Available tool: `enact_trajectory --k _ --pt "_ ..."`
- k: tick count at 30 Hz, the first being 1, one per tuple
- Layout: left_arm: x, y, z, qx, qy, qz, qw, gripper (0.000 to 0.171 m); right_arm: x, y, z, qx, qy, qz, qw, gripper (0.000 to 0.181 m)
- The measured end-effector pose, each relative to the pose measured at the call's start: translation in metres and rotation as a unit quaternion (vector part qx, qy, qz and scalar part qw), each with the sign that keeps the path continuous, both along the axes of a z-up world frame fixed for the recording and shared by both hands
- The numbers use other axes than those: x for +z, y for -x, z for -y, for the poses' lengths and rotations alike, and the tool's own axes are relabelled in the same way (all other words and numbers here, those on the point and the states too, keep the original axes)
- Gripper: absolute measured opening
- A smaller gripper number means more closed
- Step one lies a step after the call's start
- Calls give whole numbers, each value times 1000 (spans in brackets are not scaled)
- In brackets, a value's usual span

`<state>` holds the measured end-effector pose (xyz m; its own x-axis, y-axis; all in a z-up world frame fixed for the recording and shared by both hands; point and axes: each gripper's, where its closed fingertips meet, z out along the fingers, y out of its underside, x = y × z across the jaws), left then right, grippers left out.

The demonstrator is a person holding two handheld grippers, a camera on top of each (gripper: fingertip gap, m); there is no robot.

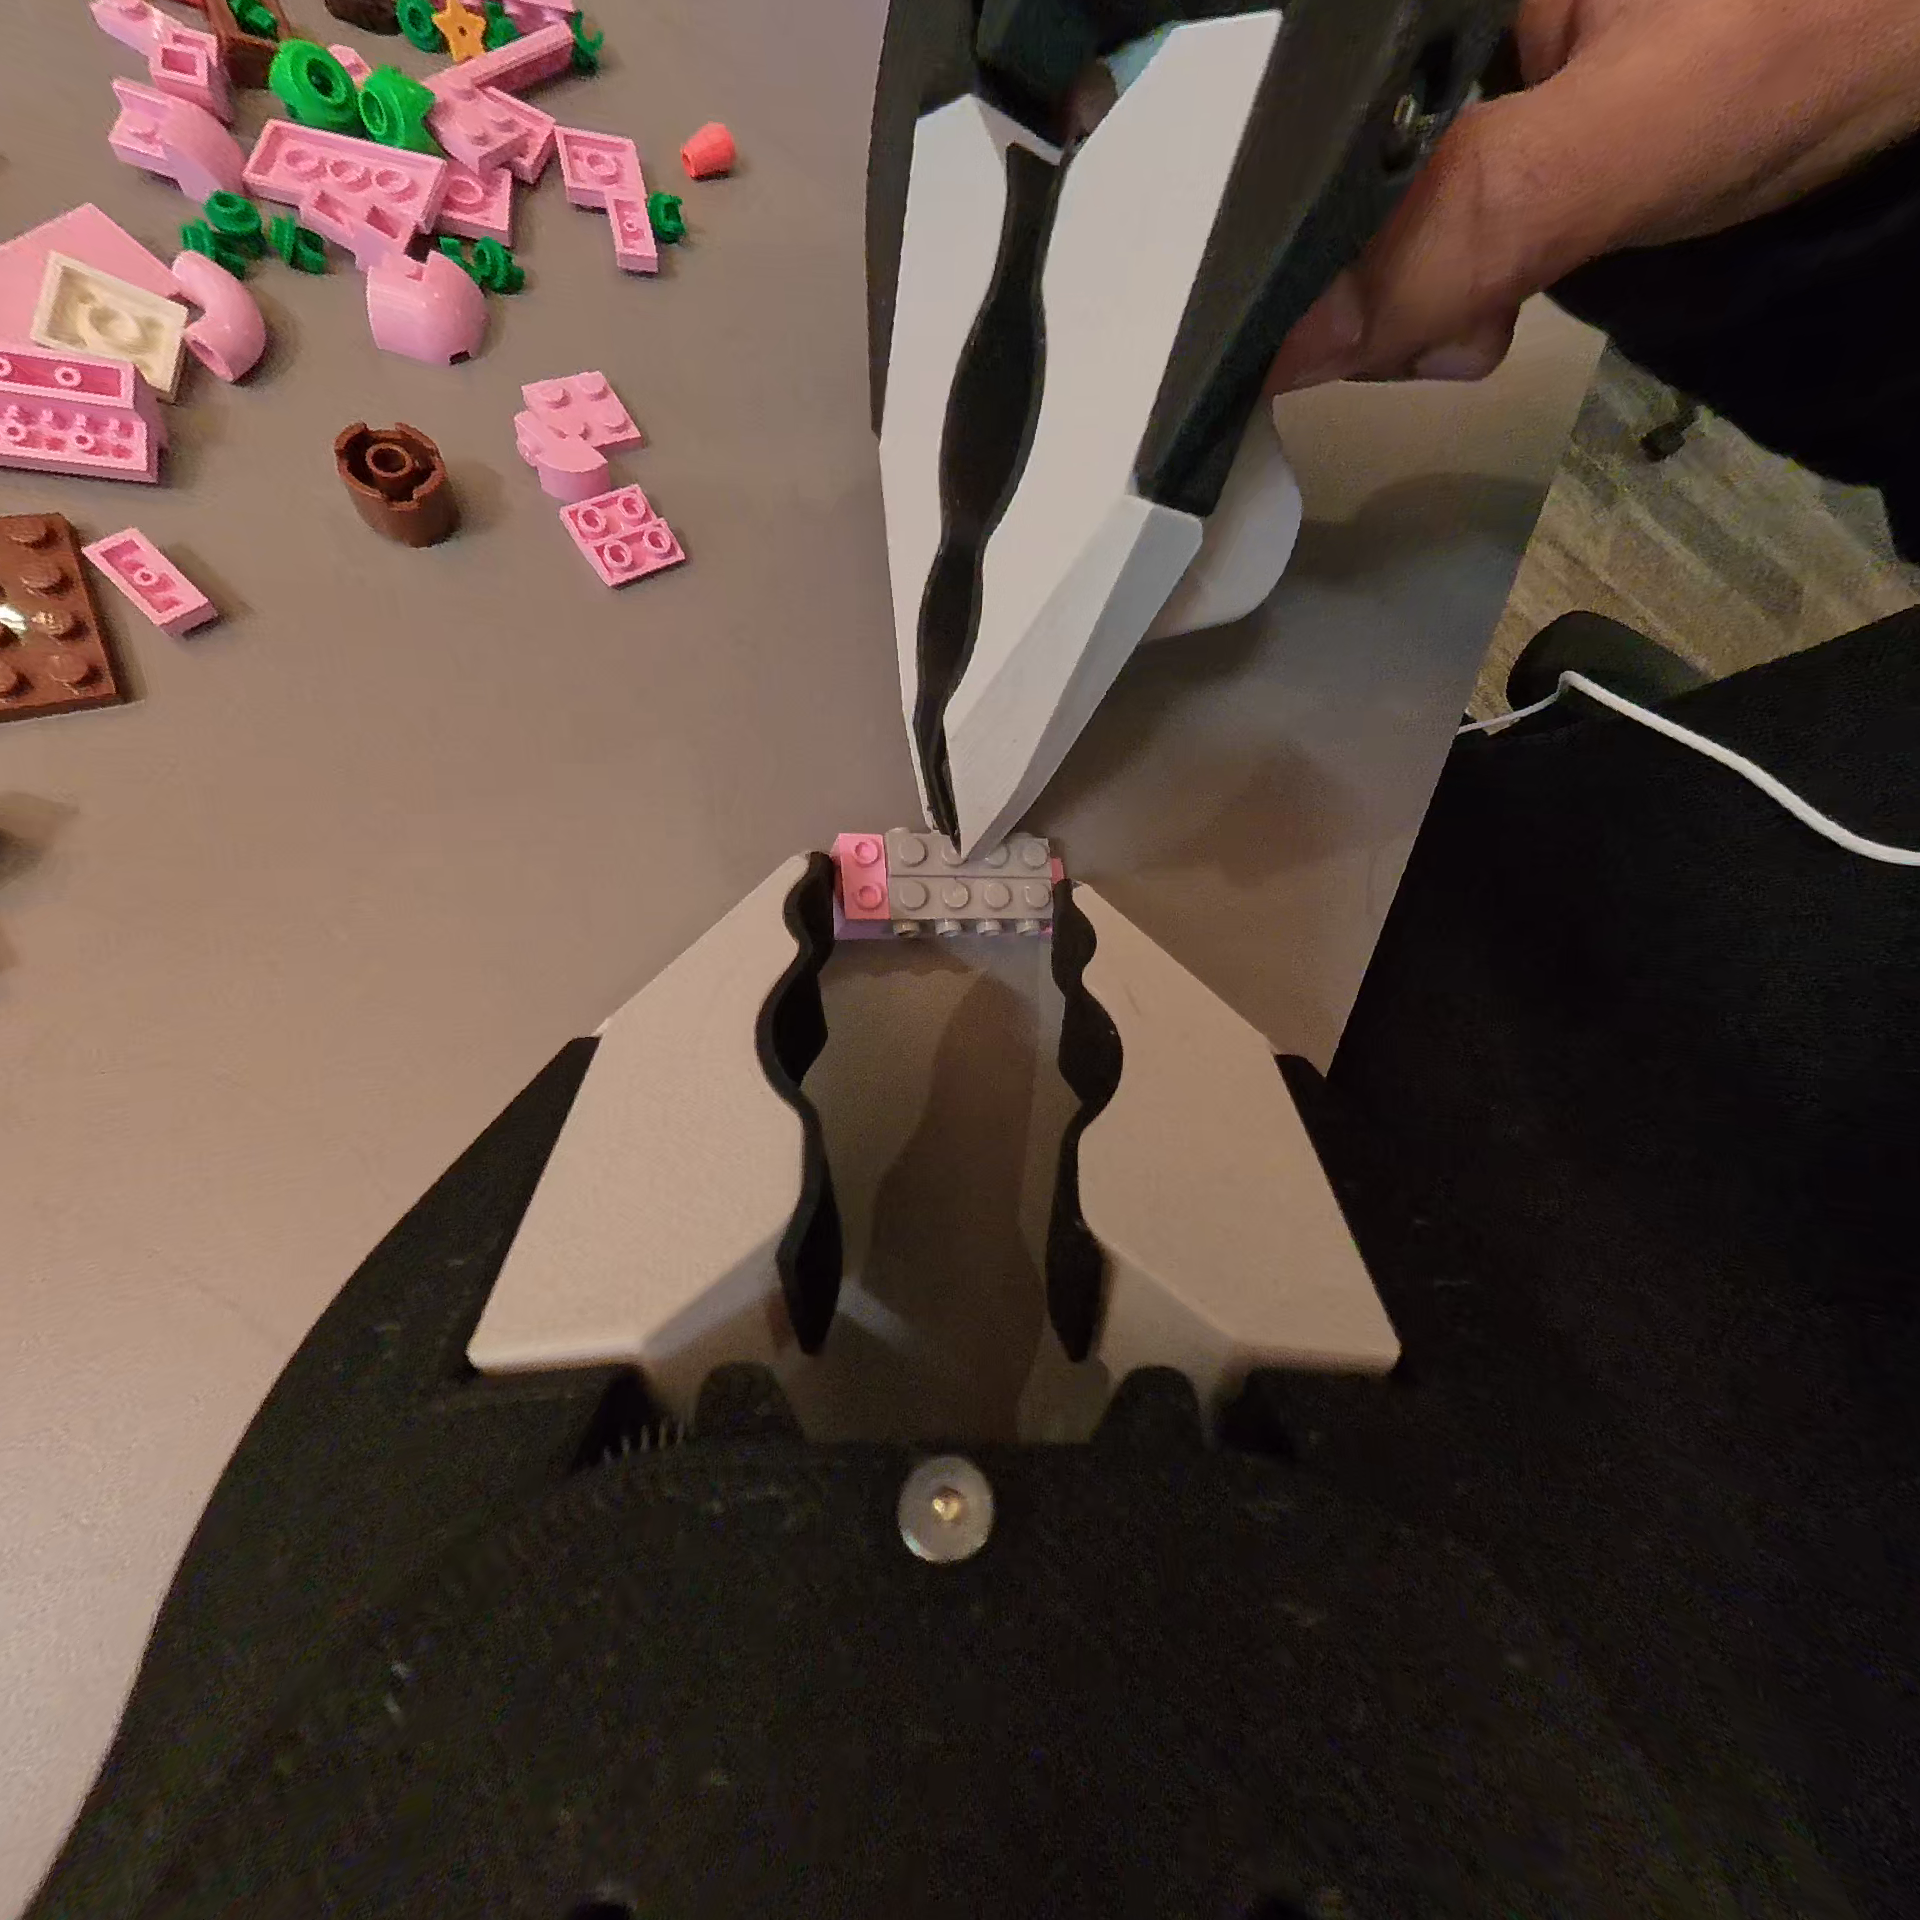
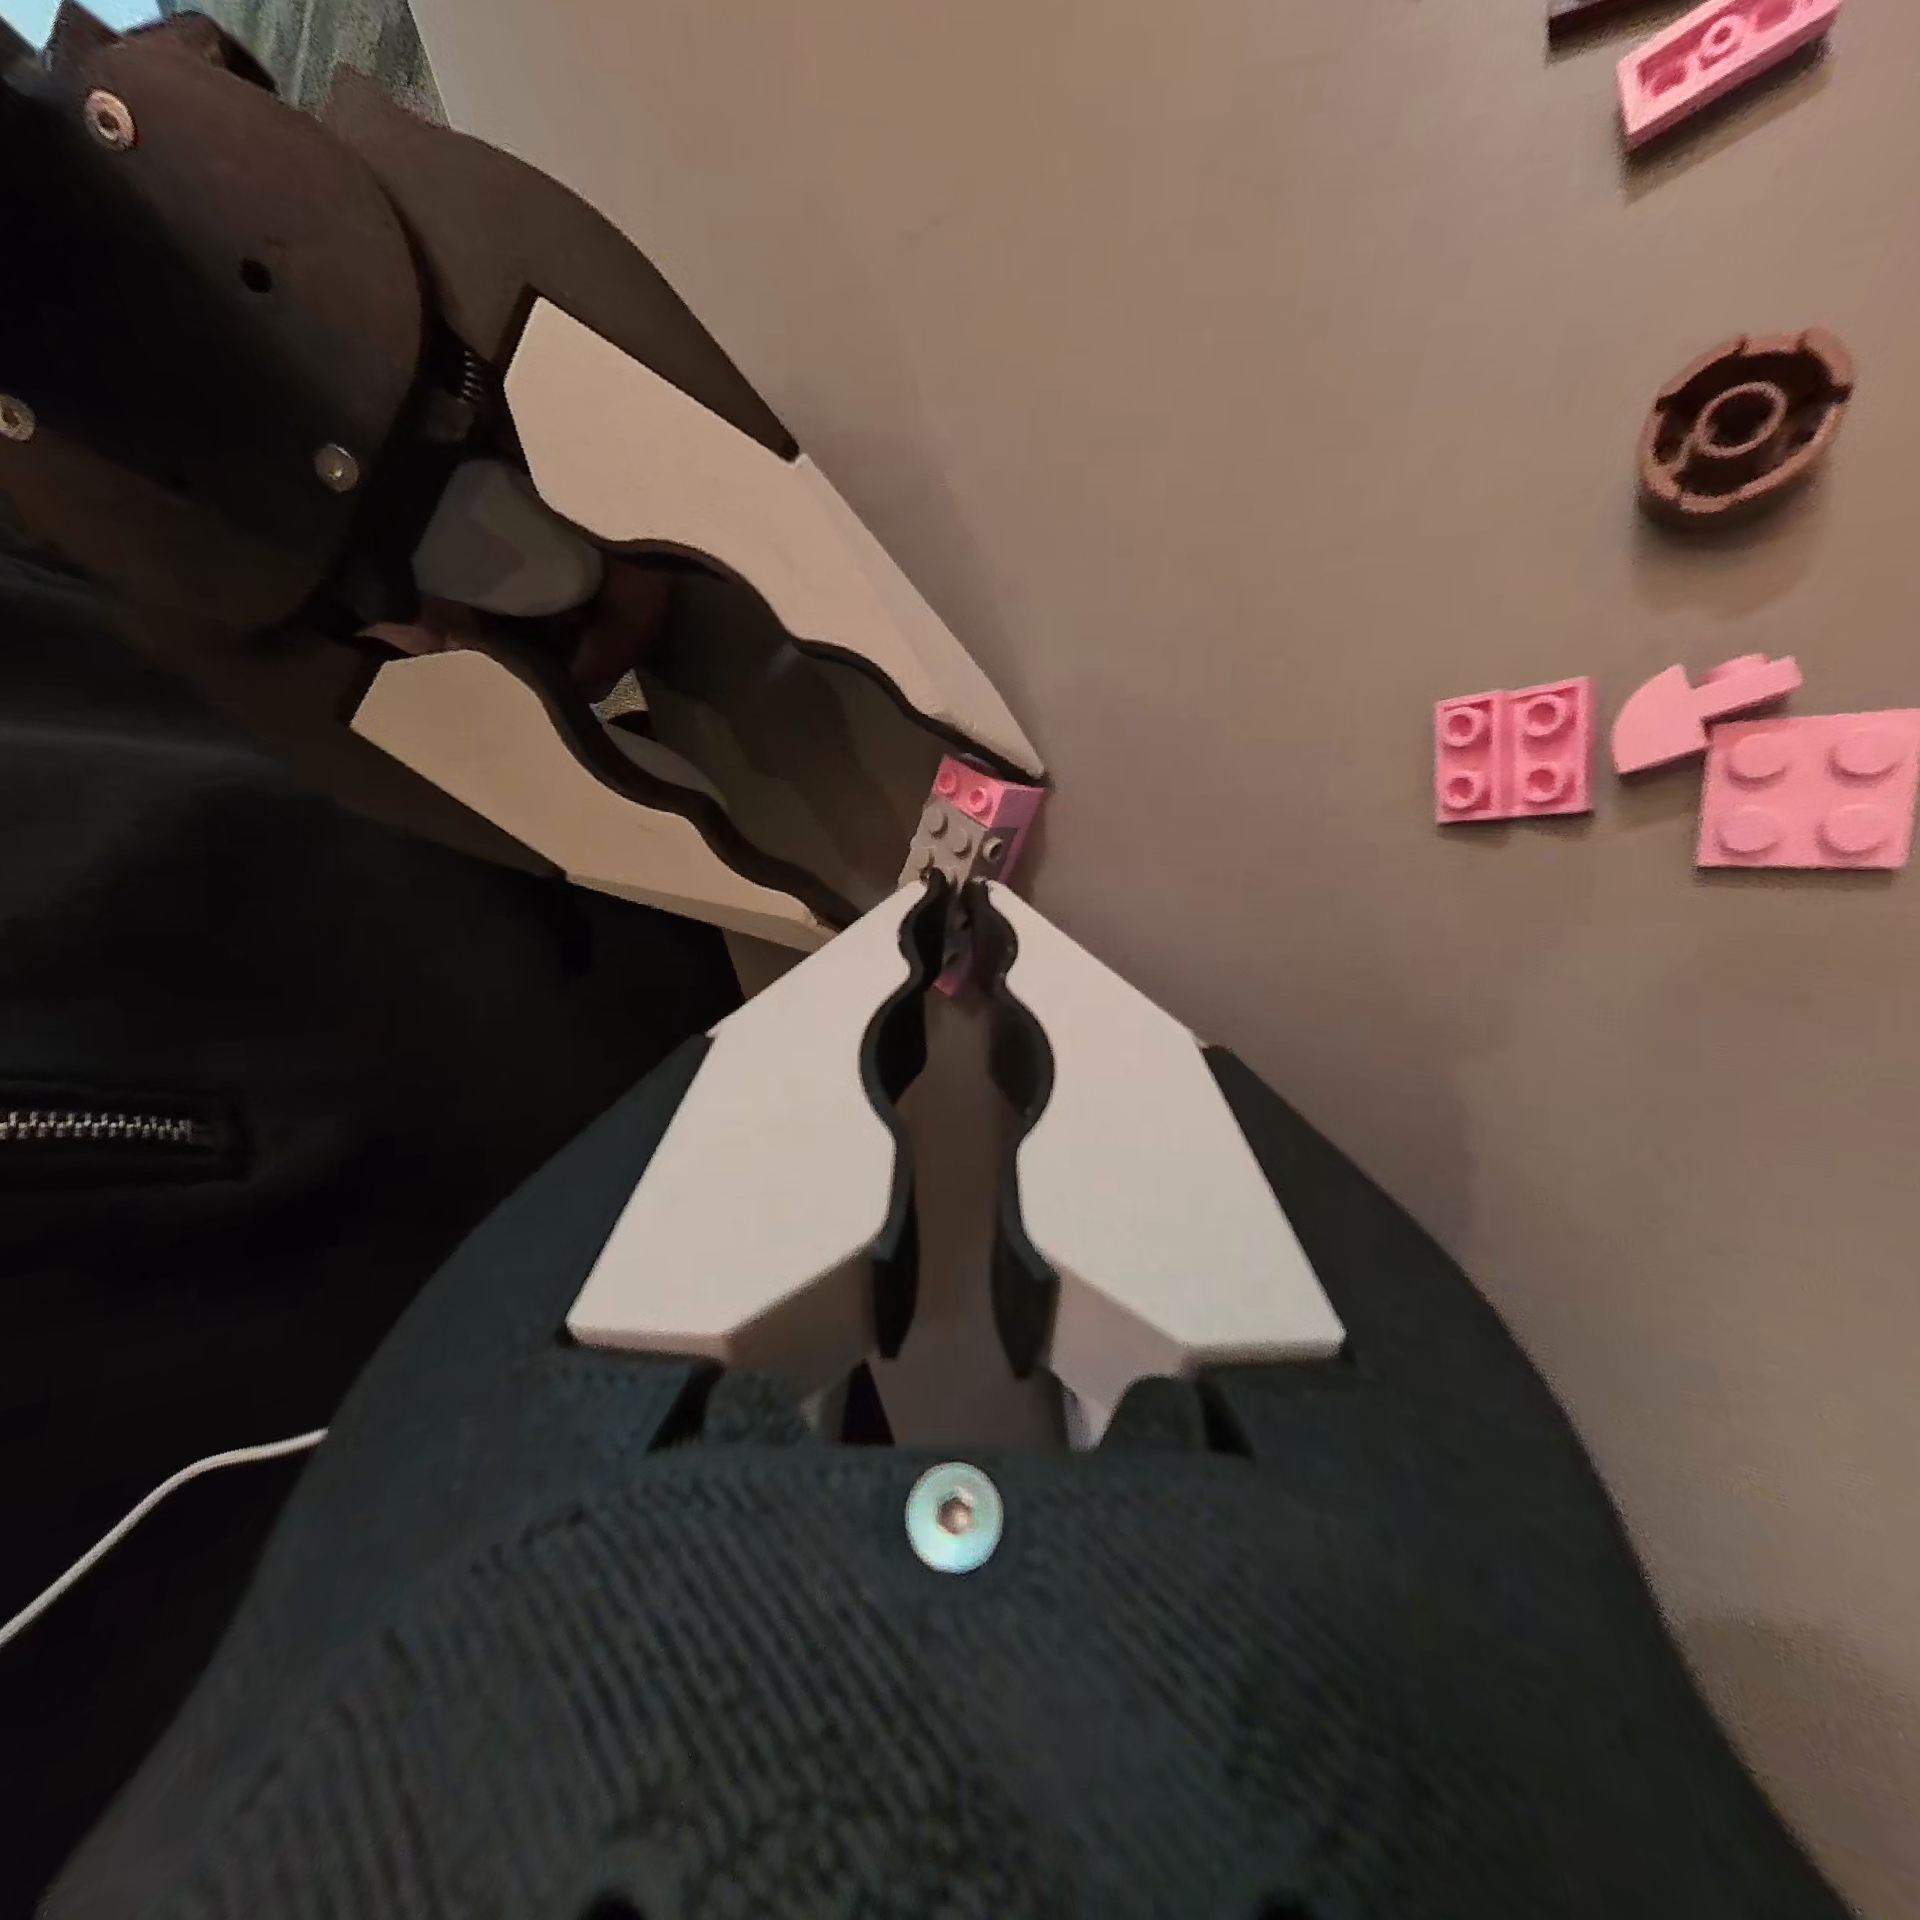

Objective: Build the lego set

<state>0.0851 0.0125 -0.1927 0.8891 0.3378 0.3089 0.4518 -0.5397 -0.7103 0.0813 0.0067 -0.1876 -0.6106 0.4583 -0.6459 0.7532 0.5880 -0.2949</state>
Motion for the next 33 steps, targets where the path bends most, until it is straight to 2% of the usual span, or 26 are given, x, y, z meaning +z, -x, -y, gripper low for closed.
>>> enact_trajectory --k 7,12,18,26,33 --pt "0 1 1 4 -1 2 1000 41 -1 0 1 35 -48 8 998 3" --pt "0 1 1 5 3 -7 1000 41 -2 0 2 35 -50 26 998 3" --pt "0 1 3 8 0 -2 1000 41 0 2 3 64 -33 -80 994 3" --pt "0 1 2 8 0 0 1000 41 17 -3 3 23 52 -132 990 0" --pt "-2 2 -1 6 12 -18 1000 43 -13 7 -10 72 -86 -246 963 0"
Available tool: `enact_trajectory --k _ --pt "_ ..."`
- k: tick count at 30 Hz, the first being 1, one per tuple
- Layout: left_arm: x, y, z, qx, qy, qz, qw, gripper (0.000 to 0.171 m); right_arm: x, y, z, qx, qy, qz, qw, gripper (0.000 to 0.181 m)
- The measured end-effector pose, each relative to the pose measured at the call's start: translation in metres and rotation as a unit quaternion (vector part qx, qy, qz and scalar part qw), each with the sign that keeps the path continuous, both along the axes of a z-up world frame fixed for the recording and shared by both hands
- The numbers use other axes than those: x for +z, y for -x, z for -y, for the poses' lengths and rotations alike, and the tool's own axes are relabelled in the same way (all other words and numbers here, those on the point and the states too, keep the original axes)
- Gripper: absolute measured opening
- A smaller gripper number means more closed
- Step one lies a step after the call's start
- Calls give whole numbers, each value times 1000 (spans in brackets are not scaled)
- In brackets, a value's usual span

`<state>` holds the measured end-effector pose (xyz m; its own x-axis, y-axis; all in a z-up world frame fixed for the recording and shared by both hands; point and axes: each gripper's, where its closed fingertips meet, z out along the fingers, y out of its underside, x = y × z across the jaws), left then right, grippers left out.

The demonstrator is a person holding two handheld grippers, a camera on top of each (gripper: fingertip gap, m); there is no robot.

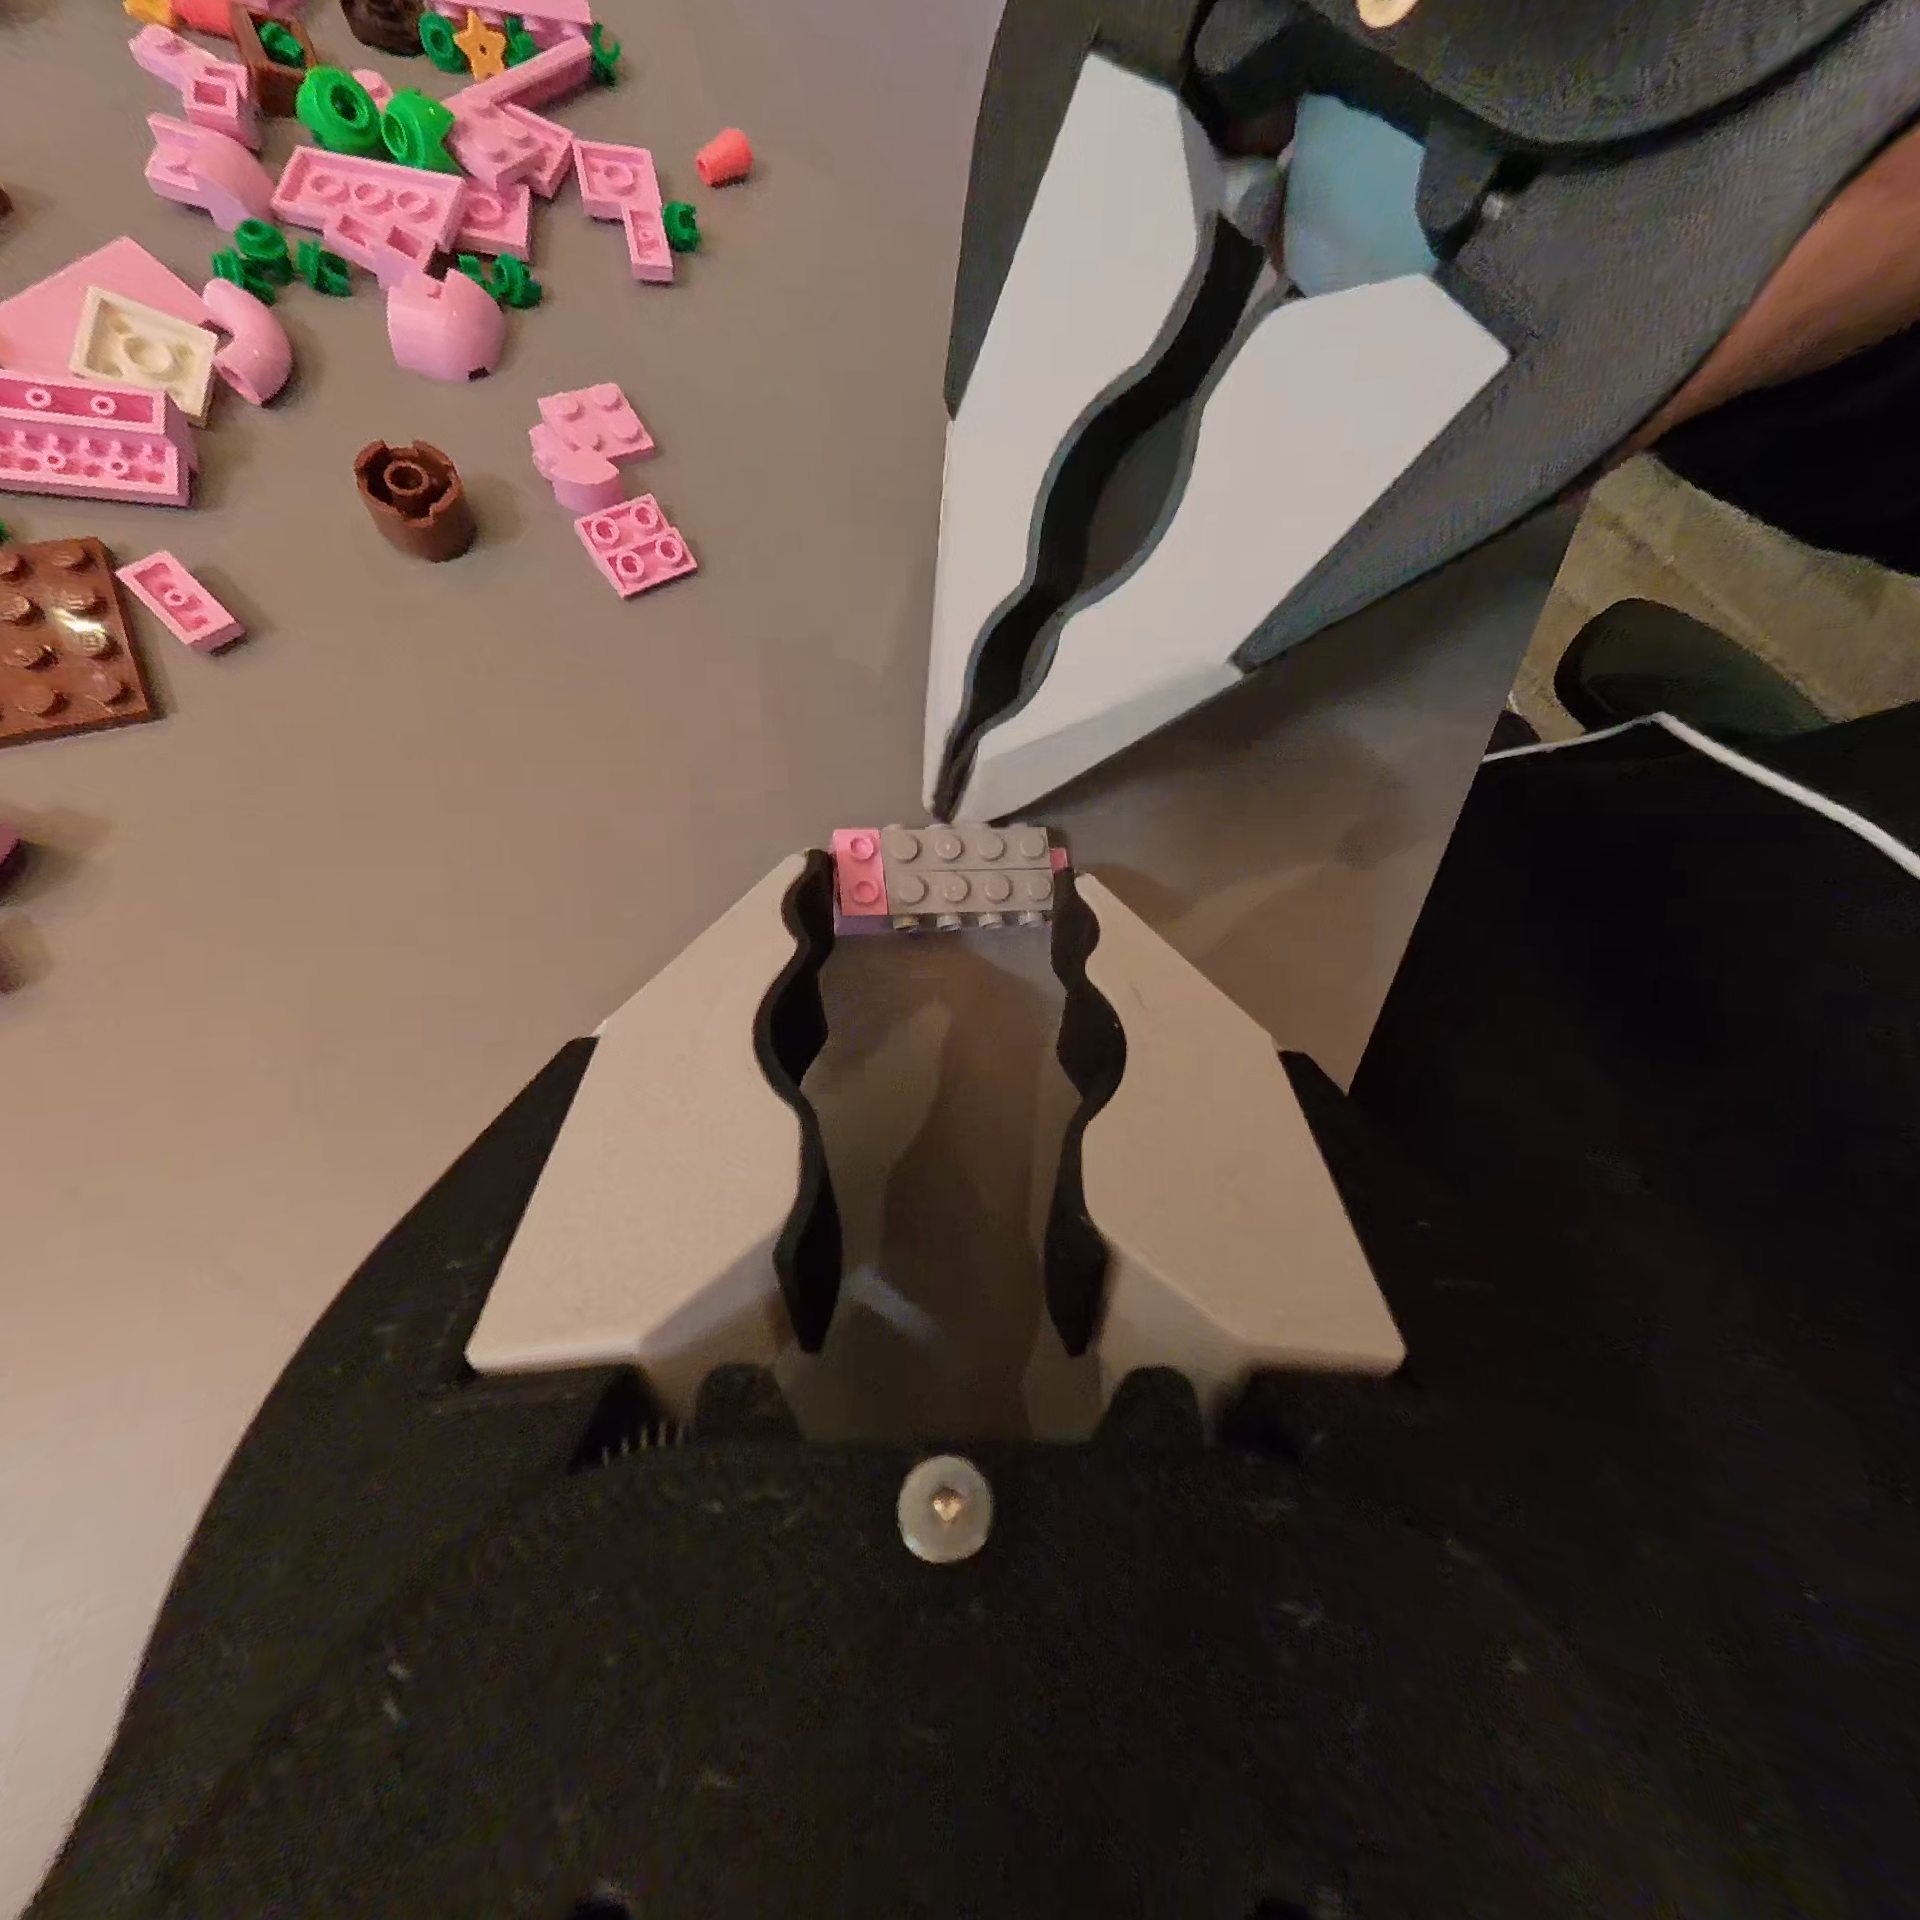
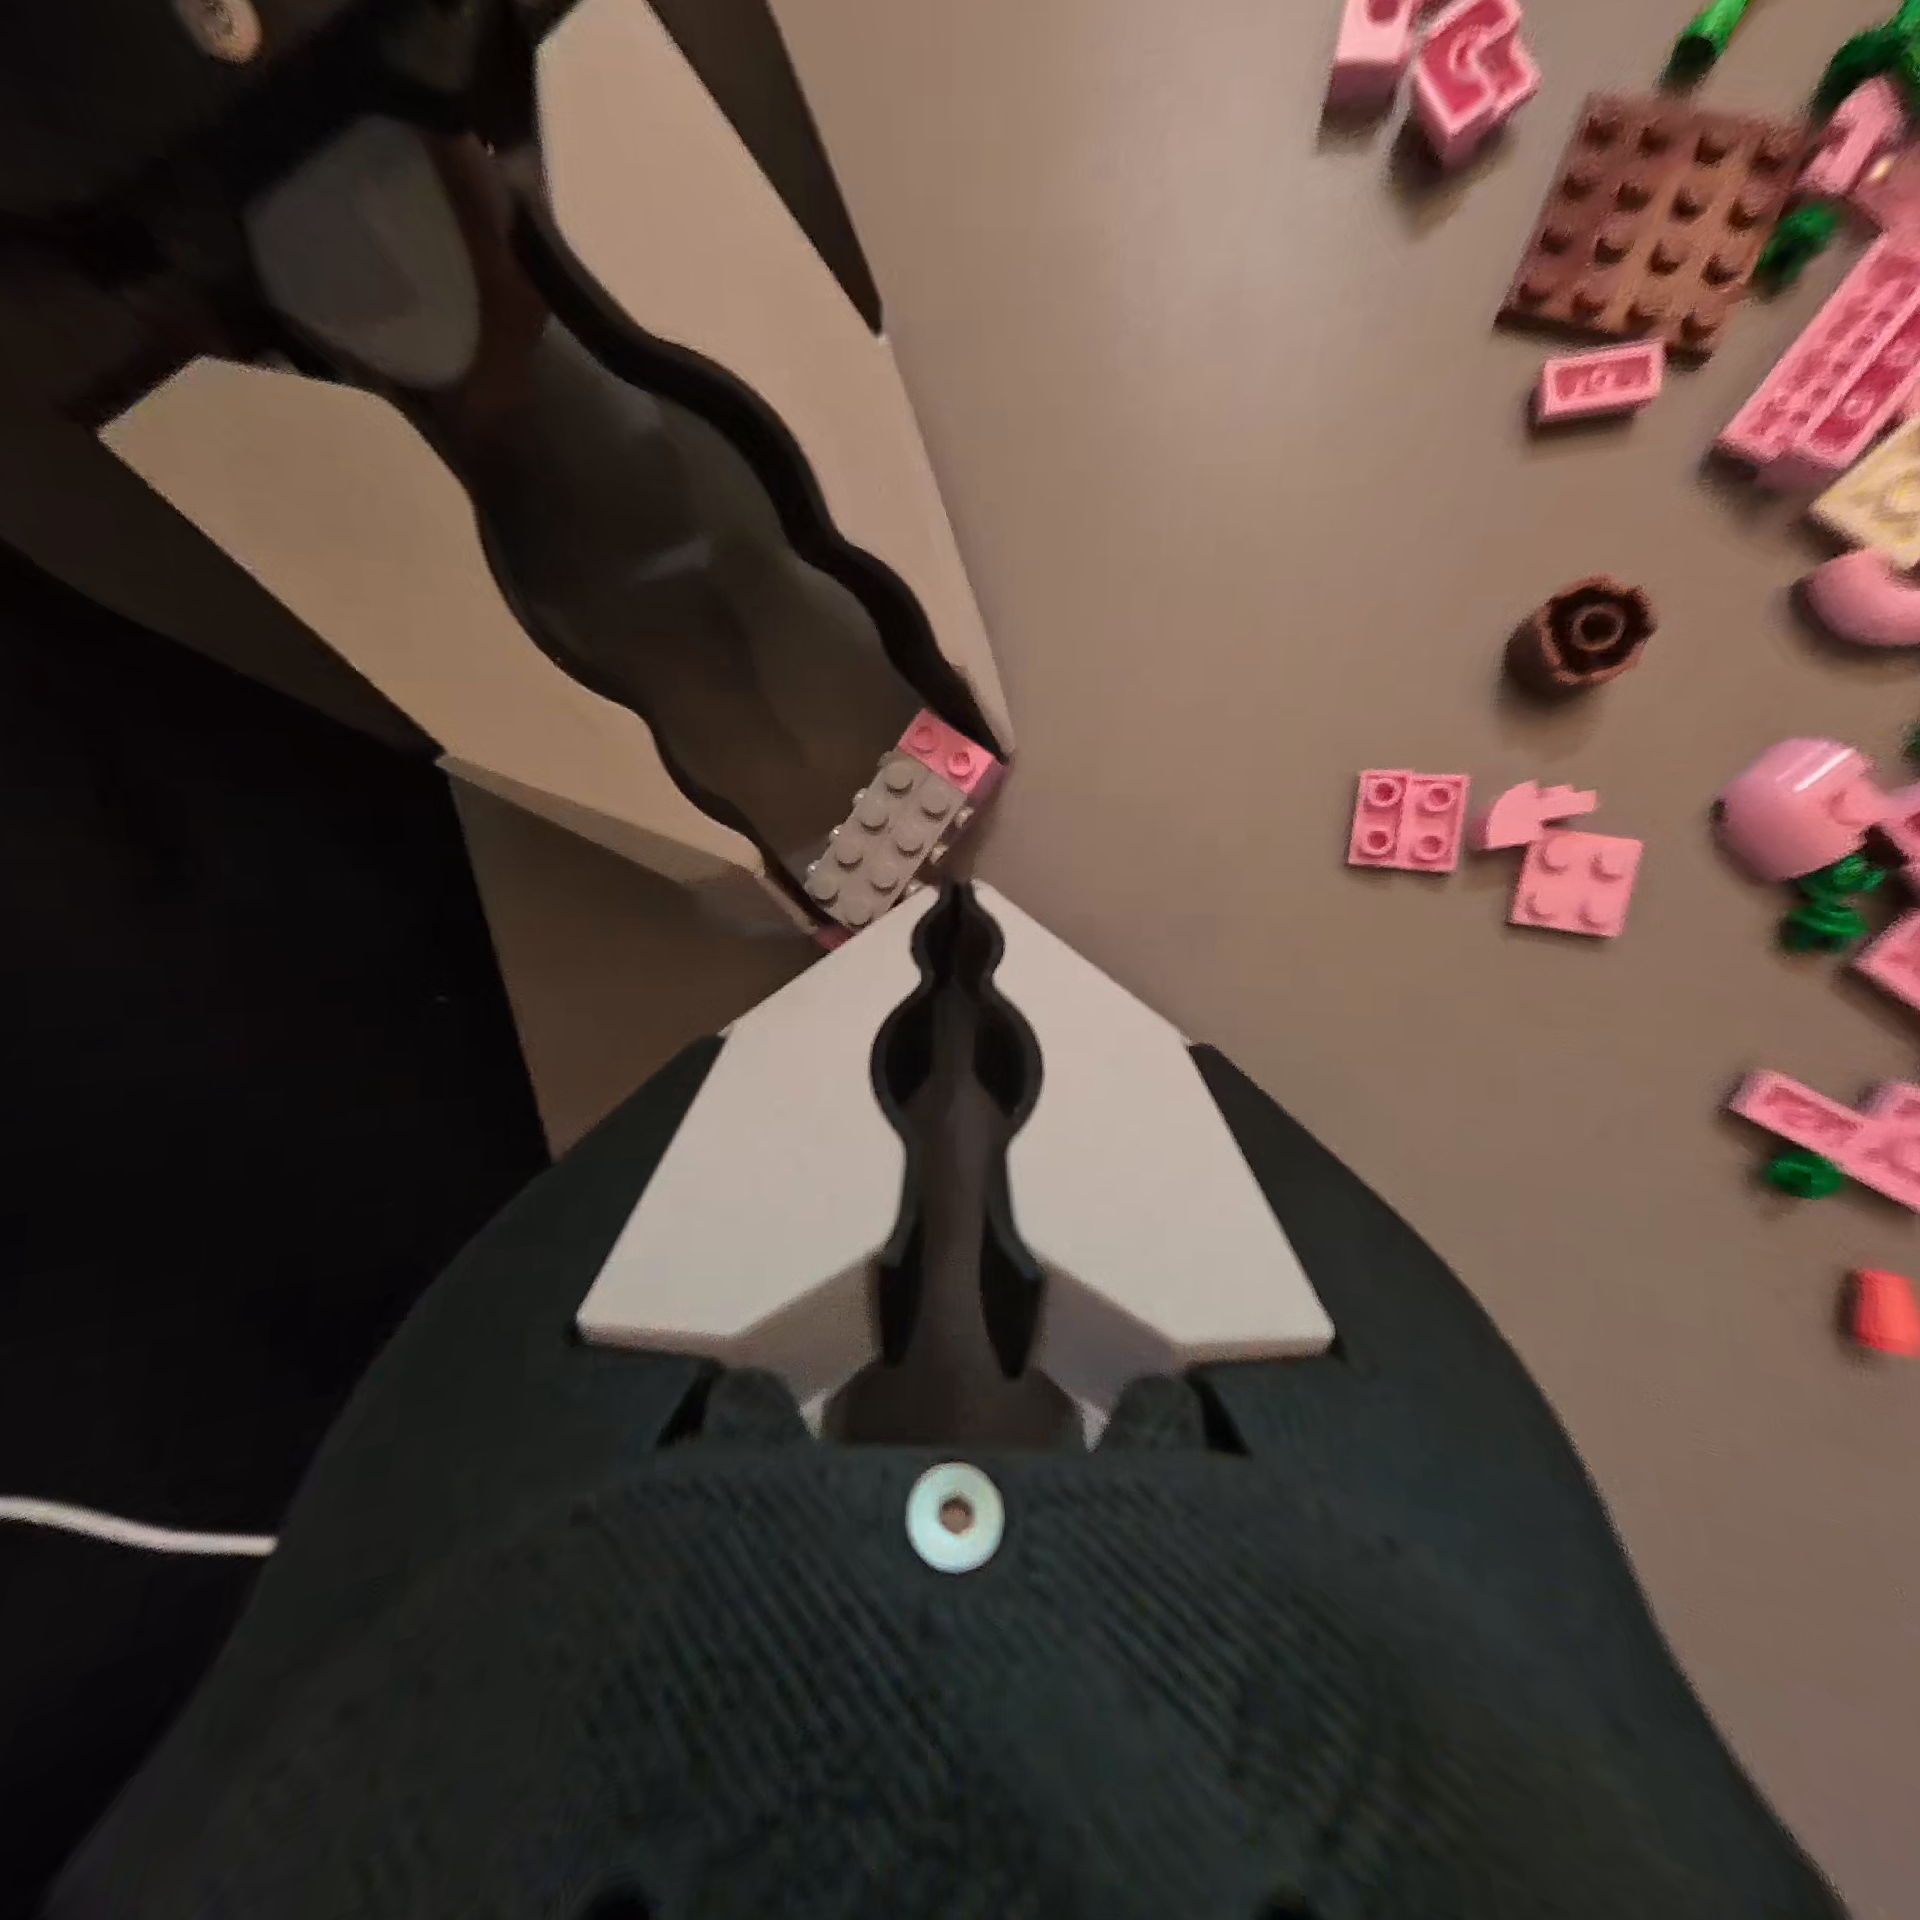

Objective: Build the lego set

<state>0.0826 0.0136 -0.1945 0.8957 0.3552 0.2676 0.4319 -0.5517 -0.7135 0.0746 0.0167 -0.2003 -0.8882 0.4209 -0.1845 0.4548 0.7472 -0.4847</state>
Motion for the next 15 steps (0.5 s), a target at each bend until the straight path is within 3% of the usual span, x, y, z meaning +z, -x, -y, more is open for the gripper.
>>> enact_trajectory --k 3,7,10,12,15 --pt "1 0 1 1 -3 3 1000 42 3 13 -7 6 -41 -70 997 0" --pt "9 -1 2 0 -28 -6 1000 40 32 20 4 0 44 -122 992 0" --pt "35 4 7 5 -118 -8 993 40 51 24 6 -13 101 -180 978 0" --pt "55 19 20 36 -166 -71 983 40 63 28 5 -33 143 -207 967 14" --pt "79 31 36 62 -172 -238 954 40 81 27 8 -57 228 -199 952 31"
